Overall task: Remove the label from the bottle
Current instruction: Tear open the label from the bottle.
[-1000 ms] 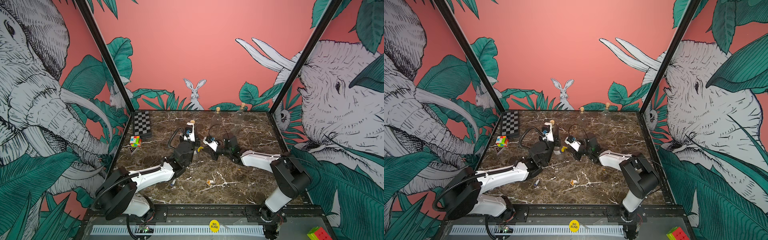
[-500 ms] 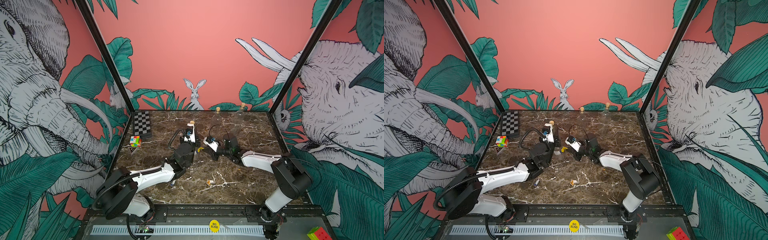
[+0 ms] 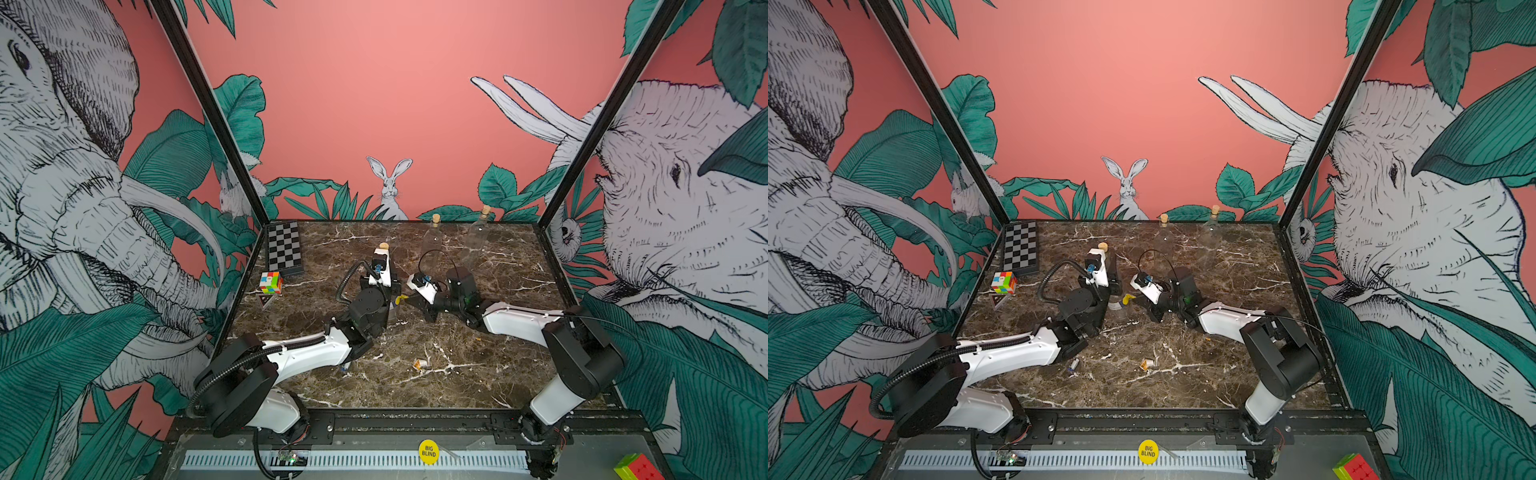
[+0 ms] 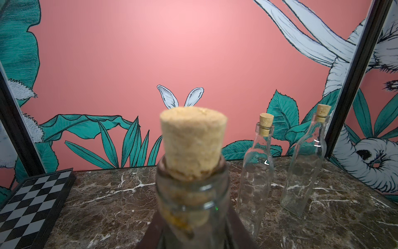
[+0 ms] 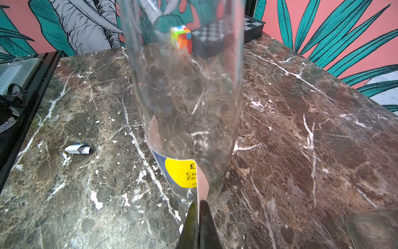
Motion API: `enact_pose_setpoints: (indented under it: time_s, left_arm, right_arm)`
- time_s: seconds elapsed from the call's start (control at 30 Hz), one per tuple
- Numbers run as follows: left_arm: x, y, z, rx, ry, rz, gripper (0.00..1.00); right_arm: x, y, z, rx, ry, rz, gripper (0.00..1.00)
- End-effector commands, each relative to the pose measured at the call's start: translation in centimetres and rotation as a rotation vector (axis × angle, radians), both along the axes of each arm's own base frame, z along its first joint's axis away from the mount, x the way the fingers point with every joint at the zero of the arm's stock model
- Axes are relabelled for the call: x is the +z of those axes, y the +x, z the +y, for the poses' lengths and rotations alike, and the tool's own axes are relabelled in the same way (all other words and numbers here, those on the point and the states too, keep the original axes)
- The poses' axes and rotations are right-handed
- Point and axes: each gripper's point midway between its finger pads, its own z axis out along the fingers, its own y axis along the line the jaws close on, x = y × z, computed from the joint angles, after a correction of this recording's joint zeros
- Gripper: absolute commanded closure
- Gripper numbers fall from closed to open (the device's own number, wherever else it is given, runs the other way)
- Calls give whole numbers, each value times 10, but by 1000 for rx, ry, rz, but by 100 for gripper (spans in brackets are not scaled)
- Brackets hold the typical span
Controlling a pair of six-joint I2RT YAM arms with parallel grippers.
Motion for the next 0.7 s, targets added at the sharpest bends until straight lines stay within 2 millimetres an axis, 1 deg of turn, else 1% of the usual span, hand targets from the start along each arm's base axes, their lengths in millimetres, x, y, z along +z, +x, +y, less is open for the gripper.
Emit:
enact_pose_setpoints:
  time_s: [0.0, 0.33, 0.37, 0.67]
  left_arm:
    - [-70, 6, 32, 160, 316, 151, 100]
    - [-66, 6, 34, 198, 348, 138, 100]
    - [-66, 6, 34, 201, 351, 138, 100]
    - [-65, 6, 36, 218, 362, 134, 100]
  right_arm:
    - [-11, -12, -9, -5, -25, 60, 100]
    - [-14, -18, -9, 11, -18, 79, 100]
    - [-2, -18, -10, 12, 0, 52, 100]
    - [0, -21, -12, 14, 1, 48, 100]
